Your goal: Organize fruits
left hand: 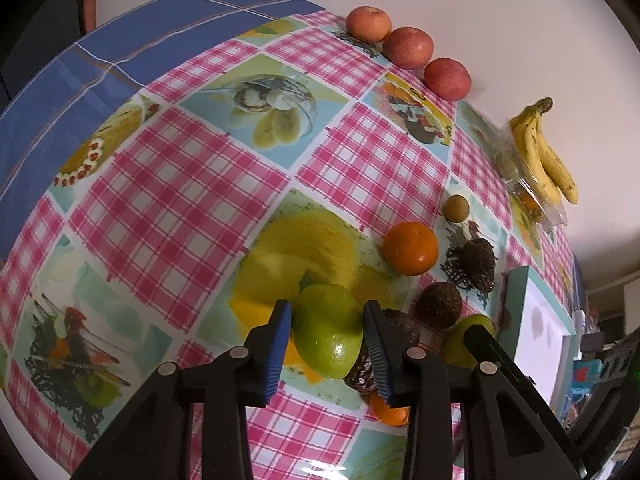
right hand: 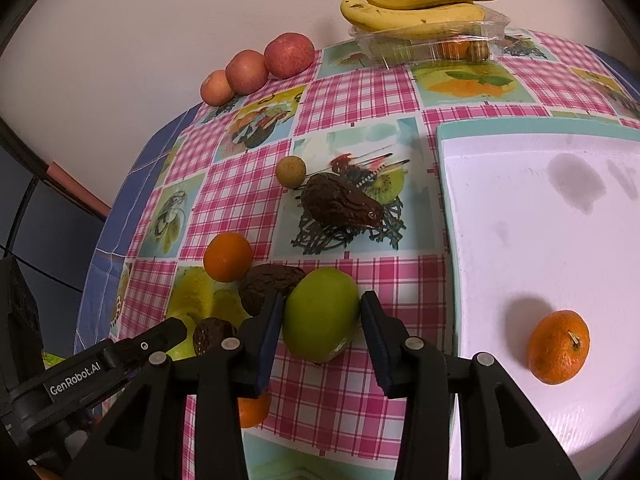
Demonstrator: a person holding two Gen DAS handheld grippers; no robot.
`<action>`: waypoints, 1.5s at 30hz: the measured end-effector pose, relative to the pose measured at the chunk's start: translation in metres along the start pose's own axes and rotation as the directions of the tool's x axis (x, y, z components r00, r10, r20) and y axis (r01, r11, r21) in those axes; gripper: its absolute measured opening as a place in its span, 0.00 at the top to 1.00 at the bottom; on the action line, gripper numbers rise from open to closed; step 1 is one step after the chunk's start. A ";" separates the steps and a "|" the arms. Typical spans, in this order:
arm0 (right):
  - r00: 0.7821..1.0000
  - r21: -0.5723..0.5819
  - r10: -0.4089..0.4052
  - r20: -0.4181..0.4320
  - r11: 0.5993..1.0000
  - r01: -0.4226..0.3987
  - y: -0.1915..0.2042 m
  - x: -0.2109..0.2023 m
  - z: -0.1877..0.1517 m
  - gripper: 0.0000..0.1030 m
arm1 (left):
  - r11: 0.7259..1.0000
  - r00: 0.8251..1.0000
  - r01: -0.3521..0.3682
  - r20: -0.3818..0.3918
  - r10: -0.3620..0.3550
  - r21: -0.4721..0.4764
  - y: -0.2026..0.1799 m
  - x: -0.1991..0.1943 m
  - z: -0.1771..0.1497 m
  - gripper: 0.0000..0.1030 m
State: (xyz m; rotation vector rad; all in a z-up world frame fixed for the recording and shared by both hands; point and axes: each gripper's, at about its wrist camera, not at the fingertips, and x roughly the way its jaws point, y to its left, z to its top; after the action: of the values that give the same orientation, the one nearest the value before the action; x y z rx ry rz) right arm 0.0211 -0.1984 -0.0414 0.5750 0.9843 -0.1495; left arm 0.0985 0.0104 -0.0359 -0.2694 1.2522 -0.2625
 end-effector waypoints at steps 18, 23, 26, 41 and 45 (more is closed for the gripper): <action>0.997 -0.010 -0.068 0.040 0.998 0.069 -0.003 -0.036 0.001 0.60 | 0.999 0.995 -0.022 0.091 0.026 -0.044 -0.002 -0.032 0.006 0.63; 0.994 -0.015 -0.079 0.073 0.997 0.081 -0.004 -0.057 0.003 0.60 | 1.000 0.994 -0.008 0.106 0.010 -0.027 -0.016 -0.038 0.003 0.63; 0.990 -0.013 -0.108 0.087 0.994 0.109 -0.008 -0.069 0.004 0.60 | 1.000 0.994 0.000 0.112 0.002 -0.015 -0.025 -0.041 -0.001 0.63; 0.951 0.155 -0.294 0.097 0.948 0.278 -0.093 -0.118 0.006 0.60 | 0.997 0.992 0.029 0.117 -0.037 0.066 -0.072 -0.046 -0.020 0.72; 0.947 0.220 -0.309 0.089 0.933 0.283 -0.123 -0.129 0.002 0.60 | 0.999 0.992 0.019 0.124 -0.024 0.039 -0.059 -0.047 -0.015 0.72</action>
State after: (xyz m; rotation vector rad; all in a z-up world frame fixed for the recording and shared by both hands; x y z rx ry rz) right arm -0.0953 -0.3202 0.0168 0.5943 0.9376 -0.5557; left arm 0.0680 -0.0302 0.0224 -0.2626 1.1208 -0.2837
